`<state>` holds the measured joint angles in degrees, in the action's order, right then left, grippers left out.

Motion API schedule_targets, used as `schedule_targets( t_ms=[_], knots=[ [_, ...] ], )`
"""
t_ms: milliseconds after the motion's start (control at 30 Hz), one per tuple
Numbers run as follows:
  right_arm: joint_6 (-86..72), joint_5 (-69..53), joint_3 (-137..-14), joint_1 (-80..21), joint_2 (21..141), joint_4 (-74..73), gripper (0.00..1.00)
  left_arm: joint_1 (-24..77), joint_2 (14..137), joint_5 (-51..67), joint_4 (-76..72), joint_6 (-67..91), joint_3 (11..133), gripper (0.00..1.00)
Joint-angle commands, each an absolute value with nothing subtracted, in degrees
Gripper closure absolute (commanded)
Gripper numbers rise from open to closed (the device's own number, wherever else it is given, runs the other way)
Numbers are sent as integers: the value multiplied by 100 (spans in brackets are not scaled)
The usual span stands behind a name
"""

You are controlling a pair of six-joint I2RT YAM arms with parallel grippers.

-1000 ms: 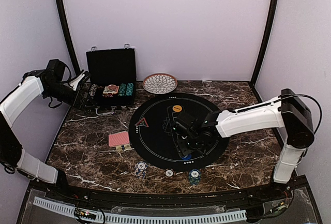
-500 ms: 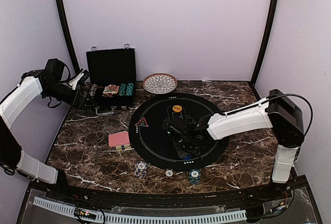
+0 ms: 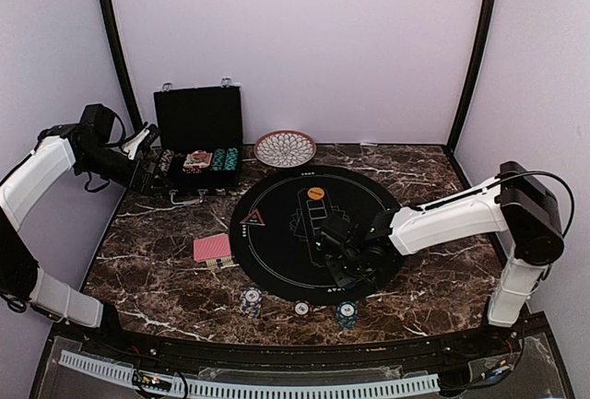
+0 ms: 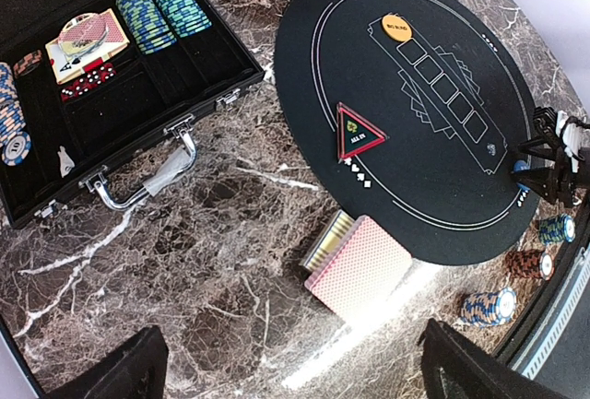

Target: Distribute texas hold em gaming equipment

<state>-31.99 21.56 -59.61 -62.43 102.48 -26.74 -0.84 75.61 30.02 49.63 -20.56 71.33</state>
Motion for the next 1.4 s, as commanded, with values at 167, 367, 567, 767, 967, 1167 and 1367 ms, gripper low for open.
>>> schedule_targets(
  t_ms=[167,367,567,767,967,1167,1367],
  knots=[
    [-3154,2119,-6063,-6200,9810,-3071,42,-62,7366,3030,5038,-2117,7293,1],
    [-3241,1875,-6186,-6309,9966,-2999,39,-68,7387,2954,5046,-2115,7303,1],
    [-3431,1686,-5773,-6319,9869,-2868,40,-62,7374,2942,5080,-2138,7332,1],
    [-3382,1854,-5437,-6283,9660,-3037,41,-68,7429,2967,5088,-2123,7428,1],
    [-3346,1916,-5425,-6227,9396,-3204,41,-70,7427,2985,5102,-2118,7462,1],
    [-3342,2024,-5818,-6238,9150,-3587,38,-68,7410,2979,5121,-2123,7460,1],
    [-3620,1828,-6170,-6487,8541,-4115,33,-64,7423,2943,5185,-2151,7549,1]
  ],
)
